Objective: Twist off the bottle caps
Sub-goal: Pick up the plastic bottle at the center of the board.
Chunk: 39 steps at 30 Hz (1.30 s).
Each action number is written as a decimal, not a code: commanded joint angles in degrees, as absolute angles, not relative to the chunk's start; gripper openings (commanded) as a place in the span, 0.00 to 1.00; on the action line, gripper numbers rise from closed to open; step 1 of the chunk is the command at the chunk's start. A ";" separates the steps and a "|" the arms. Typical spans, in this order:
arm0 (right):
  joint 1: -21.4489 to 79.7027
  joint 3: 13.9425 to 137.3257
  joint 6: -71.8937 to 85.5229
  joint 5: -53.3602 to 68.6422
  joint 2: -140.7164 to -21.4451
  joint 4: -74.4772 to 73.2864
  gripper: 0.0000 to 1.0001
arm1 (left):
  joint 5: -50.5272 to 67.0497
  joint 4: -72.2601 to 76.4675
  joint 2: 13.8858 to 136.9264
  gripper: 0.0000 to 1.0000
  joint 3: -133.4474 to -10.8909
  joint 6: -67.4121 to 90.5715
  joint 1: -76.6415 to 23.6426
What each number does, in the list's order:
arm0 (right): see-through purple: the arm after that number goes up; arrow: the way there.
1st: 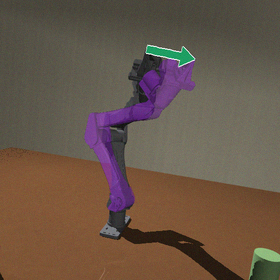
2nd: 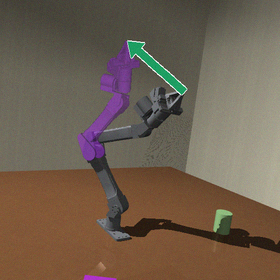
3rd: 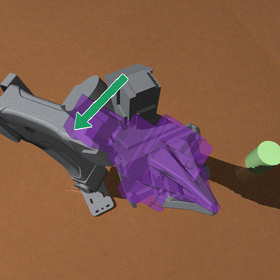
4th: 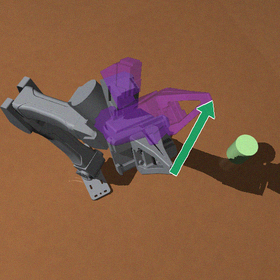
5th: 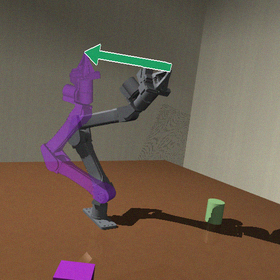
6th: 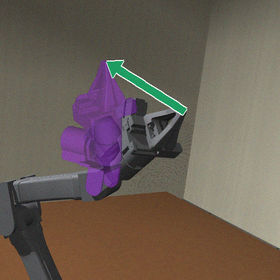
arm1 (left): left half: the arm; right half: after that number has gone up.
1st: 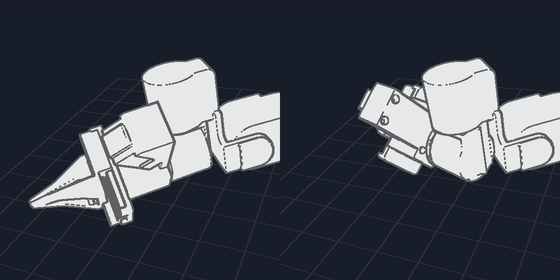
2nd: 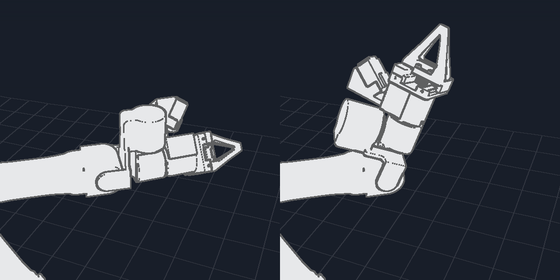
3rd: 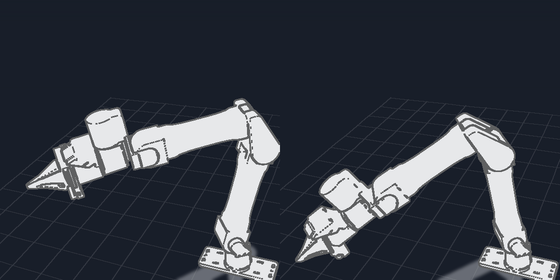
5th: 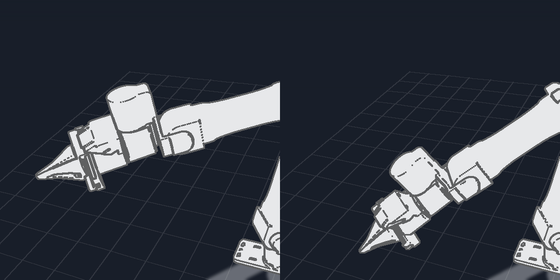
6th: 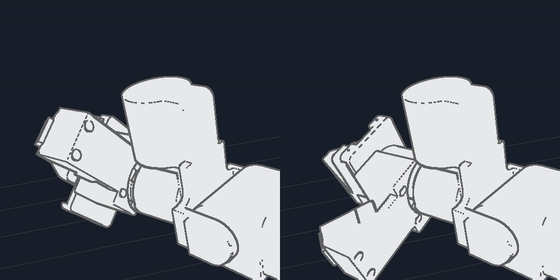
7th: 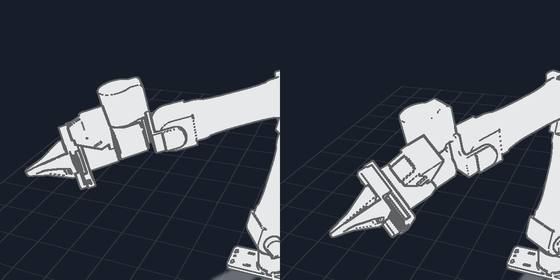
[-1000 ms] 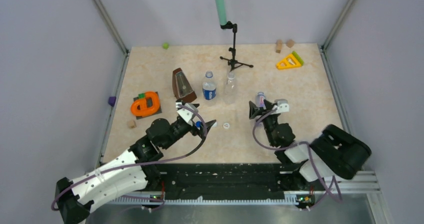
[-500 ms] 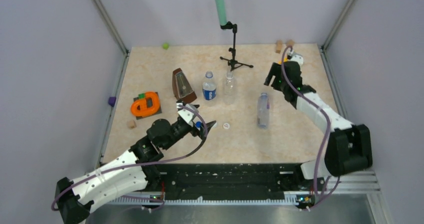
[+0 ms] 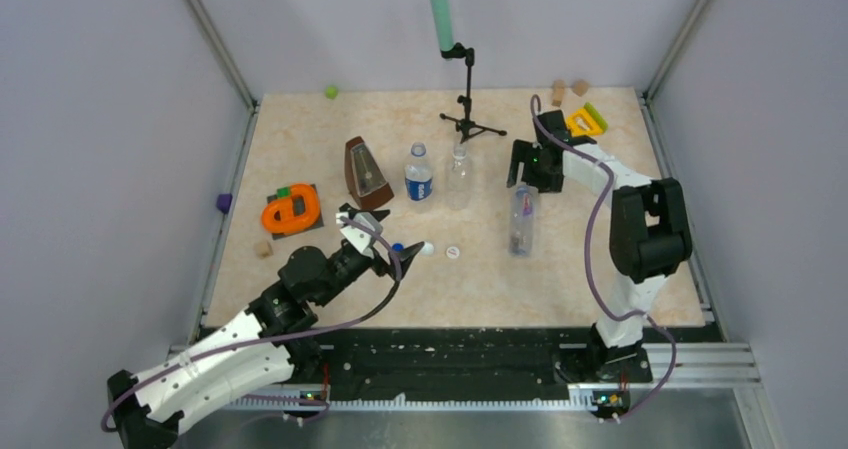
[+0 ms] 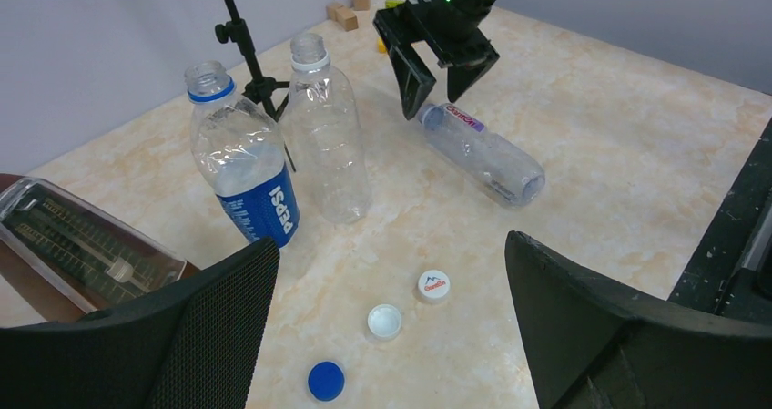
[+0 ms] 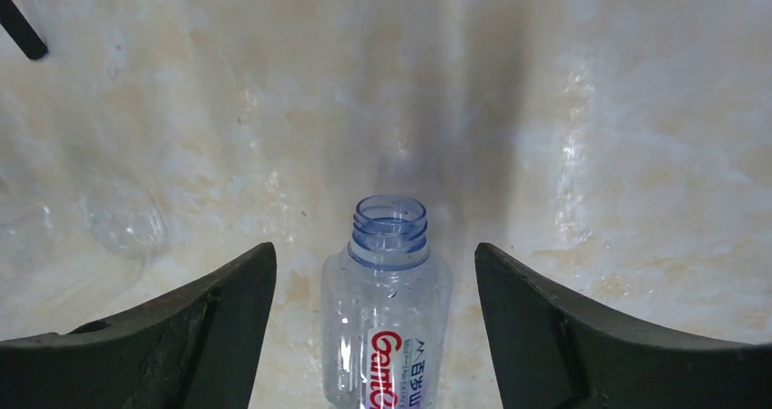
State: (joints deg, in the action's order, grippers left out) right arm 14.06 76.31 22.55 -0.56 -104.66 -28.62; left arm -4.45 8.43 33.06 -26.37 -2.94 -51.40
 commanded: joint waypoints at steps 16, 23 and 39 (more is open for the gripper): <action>14.04 78.47 19.08 1.02 -109.37 -33.91 0.69 | -6.67 7.78 30.59 0.95 -25.40 -3.30 -51.24; 13.99 72.65 21.05 2.11 -102.93 -25.89 0.47 | -6.90 7.10 30.74 0.95 -25.76 -3.44 -51.24; 23.10 31.70 9.87 -14.83 -76.70 53.29 0.40 | -7.39 10.34 32.86 0.95 -25.65 -3.22 -51.24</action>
